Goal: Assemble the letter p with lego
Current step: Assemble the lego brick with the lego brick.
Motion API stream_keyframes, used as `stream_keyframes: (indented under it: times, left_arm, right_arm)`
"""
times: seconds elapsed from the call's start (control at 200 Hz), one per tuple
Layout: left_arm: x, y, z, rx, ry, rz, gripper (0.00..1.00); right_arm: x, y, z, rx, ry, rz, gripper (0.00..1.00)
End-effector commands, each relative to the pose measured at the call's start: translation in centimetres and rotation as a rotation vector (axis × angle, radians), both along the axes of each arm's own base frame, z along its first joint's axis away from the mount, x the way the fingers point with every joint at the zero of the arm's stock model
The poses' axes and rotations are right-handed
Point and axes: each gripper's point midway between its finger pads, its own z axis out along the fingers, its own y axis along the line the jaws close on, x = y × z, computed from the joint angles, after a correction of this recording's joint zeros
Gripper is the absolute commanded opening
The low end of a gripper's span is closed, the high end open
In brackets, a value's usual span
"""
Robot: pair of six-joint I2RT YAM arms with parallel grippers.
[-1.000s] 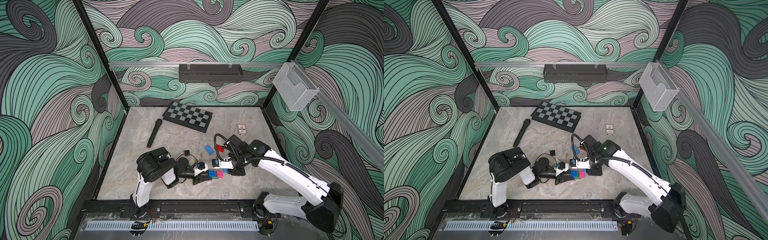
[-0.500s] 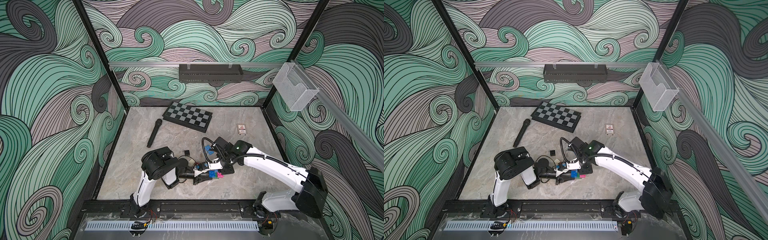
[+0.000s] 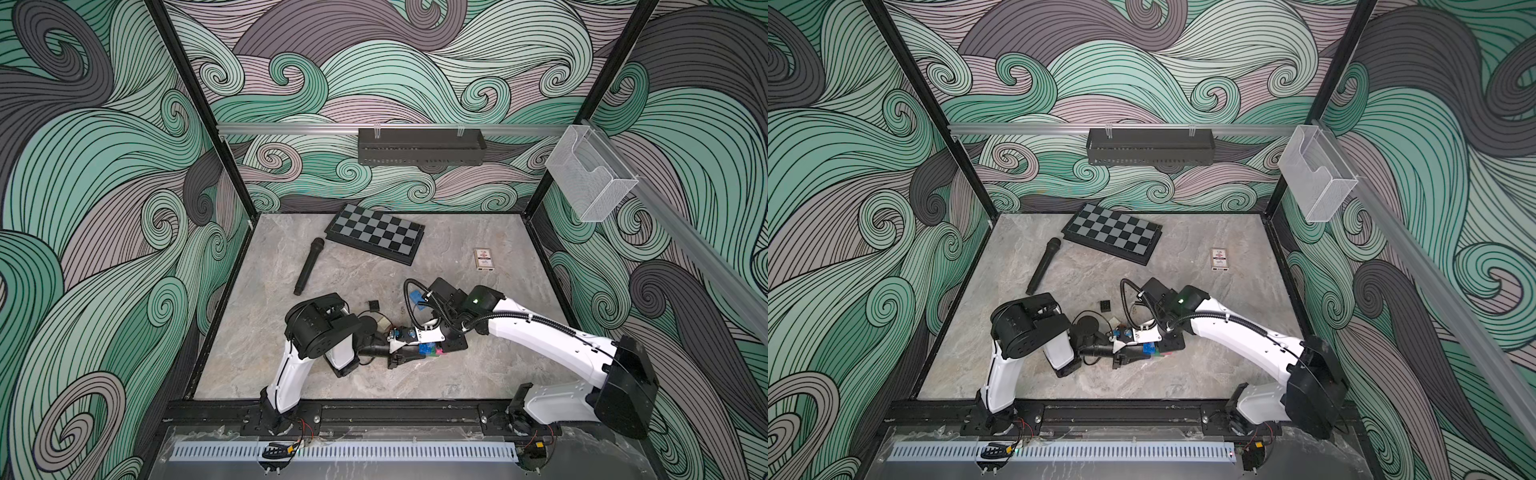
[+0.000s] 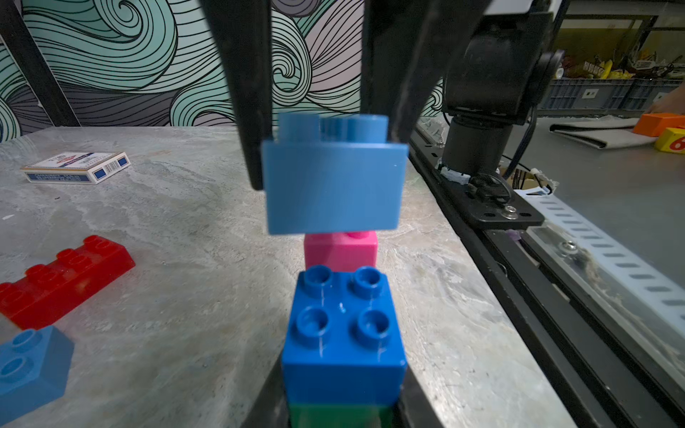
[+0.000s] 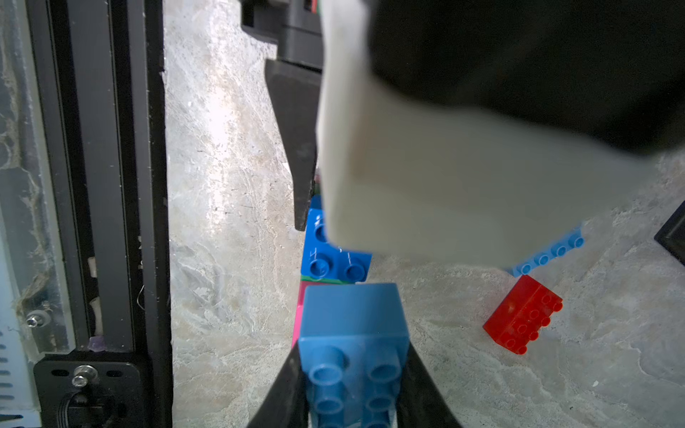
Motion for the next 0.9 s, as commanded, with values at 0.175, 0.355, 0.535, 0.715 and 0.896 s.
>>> stream_keyframes:
  times: [0.175,0.355,0.535,0.715,0.896]
  left_arm:
    - [-0.3,1.5,-6.0,0.205,0.140,0.044,0.00]
    - [-0.2,1.4,-6.2,0.214,0.143,0.044,0.00]
    - [-0.2,1.4,-6.3,0.224,0.147,0.044,0.00]
    - [-0.2,1.4,-6.4,0.226,0.147,0.042,0.00]
    - [-0.2,1.4,-6.4,0.229,0.149,0.042,0.00]
  right_arm:
    - [-0.7,1.0,-0.9,0.021,0.038,0.011,0.00]
    - [-0.8,1.2,-1.3,0.013,0.054,0.001,0.00]
    - [-1.3,1.3,-1.7,0.004,0.077,-0.008,0.00]
    - [-1.5,1.5,-2.0,-0.006,0.093,-0.019,0.00]
    - [-1.5,1.8,-2.3,-0.017,0.105,-0.027,0.00]
